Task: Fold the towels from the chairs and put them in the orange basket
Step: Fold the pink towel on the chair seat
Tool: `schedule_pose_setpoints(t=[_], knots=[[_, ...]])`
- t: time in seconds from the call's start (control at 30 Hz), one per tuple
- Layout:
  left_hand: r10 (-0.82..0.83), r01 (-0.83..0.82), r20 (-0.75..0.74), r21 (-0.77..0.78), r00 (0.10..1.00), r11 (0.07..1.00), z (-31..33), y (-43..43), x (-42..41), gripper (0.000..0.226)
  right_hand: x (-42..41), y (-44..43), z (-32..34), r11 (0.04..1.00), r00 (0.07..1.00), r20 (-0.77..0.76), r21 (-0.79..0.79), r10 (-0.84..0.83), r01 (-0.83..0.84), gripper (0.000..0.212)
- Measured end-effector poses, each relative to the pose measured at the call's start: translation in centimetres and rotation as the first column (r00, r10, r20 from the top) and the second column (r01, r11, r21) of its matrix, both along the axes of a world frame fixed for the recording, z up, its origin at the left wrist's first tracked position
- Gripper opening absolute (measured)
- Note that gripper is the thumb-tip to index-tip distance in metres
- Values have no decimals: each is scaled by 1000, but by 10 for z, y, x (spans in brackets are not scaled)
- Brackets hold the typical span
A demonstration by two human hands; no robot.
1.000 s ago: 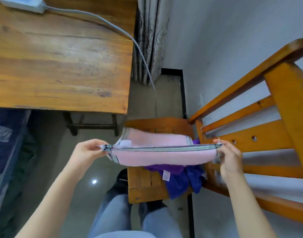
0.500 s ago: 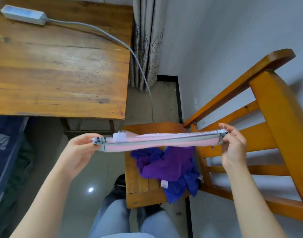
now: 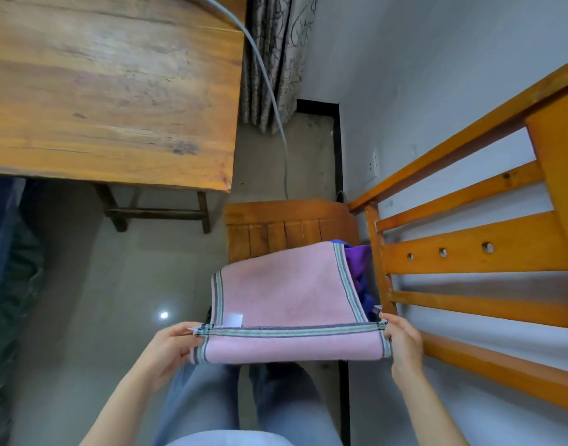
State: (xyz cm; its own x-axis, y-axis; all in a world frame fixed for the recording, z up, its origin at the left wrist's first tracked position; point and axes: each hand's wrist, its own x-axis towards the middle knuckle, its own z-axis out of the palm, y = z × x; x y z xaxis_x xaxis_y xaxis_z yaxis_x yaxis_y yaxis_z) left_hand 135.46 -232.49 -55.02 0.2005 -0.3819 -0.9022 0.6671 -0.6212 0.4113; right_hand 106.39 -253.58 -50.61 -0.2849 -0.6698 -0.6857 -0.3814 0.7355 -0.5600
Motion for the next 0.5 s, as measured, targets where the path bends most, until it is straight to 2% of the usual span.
schedule_pose_setpoints(t=[0.13,0.43,0.5], knots=[[27,-27,8,7,1000,1000,-27,-12,-2,24,9,-11,-18,998,998,-41,18,53,-53,24],[234,-237,-44,-84,971,968,-63,-46,19,17,55,-62,-32,963,962,-75,-42,263,-267,12],[272,-274,-36,-82,962,958,-68,-54,23,15,62,-67,-40,962,962,-66,-42,265,-268,22]])
